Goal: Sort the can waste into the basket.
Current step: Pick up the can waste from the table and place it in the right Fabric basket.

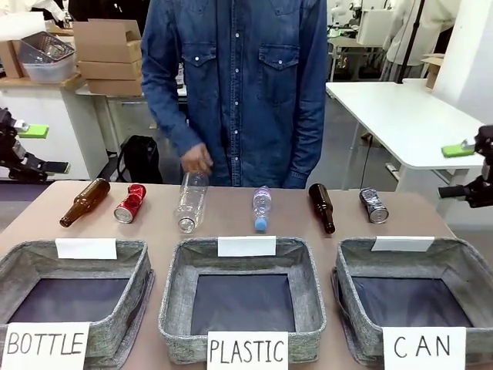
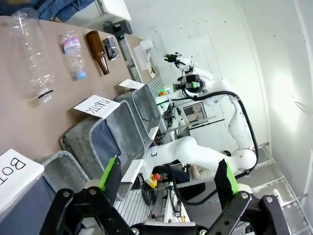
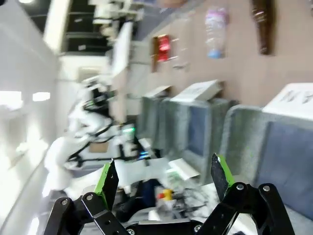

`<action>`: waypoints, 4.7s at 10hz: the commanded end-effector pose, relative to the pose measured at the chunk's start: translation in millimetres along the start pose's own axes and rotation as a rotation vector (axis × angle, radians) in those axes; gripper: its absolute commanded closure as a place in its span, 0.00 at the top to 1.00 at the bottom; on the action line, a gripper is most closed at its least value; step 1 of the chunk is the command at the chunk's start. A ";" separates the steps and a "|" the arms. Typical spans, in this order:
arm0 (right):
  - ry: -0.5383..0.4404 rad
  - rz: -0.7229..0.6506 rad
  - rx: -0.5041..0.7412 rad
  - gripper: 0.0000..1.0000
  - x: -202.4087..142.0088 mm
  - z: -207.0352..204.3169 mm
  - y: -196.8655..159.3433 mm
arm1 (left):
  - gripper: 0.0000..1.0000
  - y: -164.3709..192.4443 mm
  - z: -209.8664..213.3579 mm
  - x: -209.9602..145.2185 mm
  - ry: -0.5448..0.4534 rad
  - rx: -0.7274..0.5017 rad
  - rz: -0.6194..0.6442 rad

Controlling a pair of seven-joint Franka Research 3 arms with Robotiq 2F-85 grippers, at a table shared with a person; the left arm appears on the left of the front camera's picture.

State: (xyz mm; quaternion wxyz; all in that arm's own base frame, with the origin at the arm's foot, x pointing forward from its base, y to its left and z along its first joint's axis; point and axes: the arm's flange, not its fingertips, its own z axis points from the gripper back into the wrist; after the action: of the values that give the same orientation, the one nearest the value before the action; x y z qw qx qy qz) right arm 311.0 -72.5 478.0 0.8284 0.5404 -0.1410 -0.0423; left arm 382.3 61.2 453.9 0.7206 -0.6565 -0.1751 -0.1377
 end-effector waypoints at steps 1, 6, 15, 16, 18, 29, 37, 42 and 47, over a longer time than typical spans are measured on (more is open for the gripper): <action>-0.009 0.097 -0.465 1.00 35.2 -15.8 6.8 | 1.00 0.9 0.7 -0.7 0.009 -0.011 -0.028; -0.121 0.172 -0.629 1.00 62.2 -20.0 15.0 | 1.00 0.9 0.7 -0.7 0.009 -0.011 -0.028; 0.052 0.116 -0.918 1.00 192.5 -106.4 -44.8 | 1.00 0.9 0.7 -0.7 0.009 -0.011 -0.028; 0.077 0.097 -0.933 1.00 201.9 -116.3 -58.4 | 1.00 0.9 0.7 -0.7 0.009 -0.011 -0.028; 0.123 0.087 -0.949 1.00 217.9 -136.0 -86.1 | 1.00 0.9 0.7 -0.7 0.009 -0.011 -0.028; 0.250 0.004 -1.002 1.00 241.5 -208.2 -139.6 | 1.00 0.9 0.7 -0.7 0.009 -0.011 -0.028; 0.230 -0.057 -1.058 0.16 244.7 -213.9 -147.1 | 1.00 0.9 0.7 -0.7 0.009 -0.011 -0.028; 0.246 -0.056 -1.006 0.00 243.7 -206.4 -142.3 | 1.00 0.9 0.7 -0.7 0.009 -0.011 -0.028; 0.496 0.339 -0.713 0.00 125.5 -53.2 0.1 | 1.00 0.9 0.7 -0.7 0.009 -0.011 -0.028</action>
State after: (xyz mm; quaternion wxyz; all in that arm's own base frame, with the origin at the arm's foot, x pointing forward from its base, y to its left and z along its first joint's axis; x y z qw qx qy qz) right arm 497.6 -45.4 460.5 0.9844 0.1441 -0.0224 0.0984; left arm 382.4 61.4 453.7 0.7204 -0.6557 -0.1763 -0.1412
